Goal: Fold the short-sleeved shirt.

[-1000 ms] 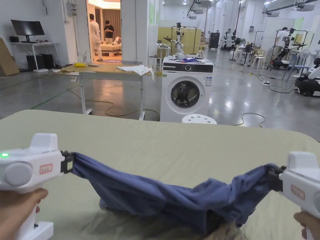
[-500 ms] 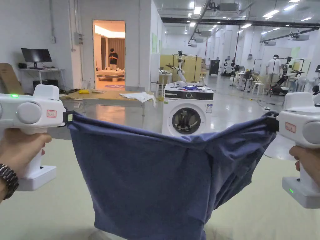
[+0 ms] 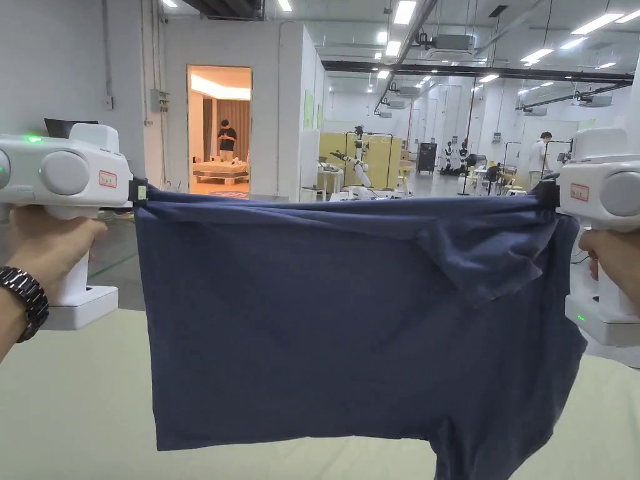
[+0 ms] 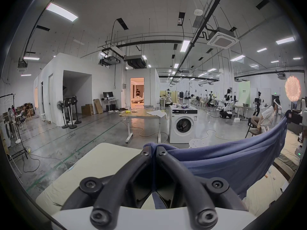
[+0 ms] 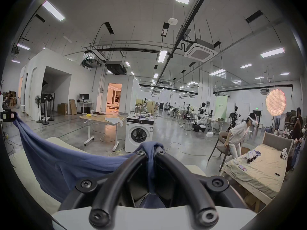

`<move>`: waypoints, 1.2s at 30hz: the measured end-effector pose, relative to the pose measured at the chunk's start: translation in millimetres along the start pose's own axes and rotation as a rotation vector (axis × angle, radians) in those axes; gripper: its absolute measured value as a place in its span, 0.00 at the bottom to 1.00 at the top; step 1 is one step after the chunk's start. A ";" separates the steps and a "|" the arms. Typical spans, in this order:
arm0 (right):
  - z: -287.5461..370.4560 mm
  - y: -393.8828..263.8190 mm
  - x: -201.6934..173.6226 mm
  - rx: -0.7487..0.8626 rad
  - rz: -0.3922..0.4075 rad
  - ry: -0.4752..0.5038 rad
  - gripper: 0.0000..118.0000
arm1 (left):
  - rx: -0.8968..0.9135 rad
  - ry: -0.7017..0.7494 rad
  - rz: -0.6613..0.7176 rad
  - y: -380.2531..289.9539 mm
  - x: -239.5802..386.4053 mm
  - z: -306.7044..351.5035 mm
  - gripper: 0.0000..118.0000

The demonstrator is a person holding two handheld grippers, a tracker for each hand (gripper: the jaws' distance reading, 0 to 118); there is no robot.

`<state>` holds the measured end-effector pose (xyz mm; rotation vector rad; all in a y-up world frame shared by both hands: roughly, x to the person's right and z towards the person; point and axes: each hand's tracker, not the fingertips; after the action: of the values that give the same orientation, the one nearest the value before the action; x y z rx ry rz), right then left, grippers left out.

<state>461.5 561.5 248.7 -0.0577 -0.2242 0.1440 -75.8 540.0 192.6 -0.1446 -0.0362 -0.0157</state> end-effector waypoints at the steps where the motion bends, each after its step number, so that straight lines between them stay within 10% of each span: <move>1: -0.7 -0.8 0.1 0.003 0.000 0.000 0.02 | 0.009 0.001 -0.013 1.4 1.6 -0.9 0.00; 23: 94.6 -257.4 -5.6 -0.263 0.038 0.048 0.02 | -0.211 -0.113 0.016 -241.7 -12.2 76.2 0.00; 36: 231.1 -274.0 5.0 -0.307 0.003 0.074 0.02 | -0.218 -0.167 0.104 -274.8 -48.9 198.6 0.00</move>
<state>451.4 301.0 494.7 -0.3682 -0.1708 0.1088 -136.6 297.5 426.7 -0.3653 -0.1936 0.0967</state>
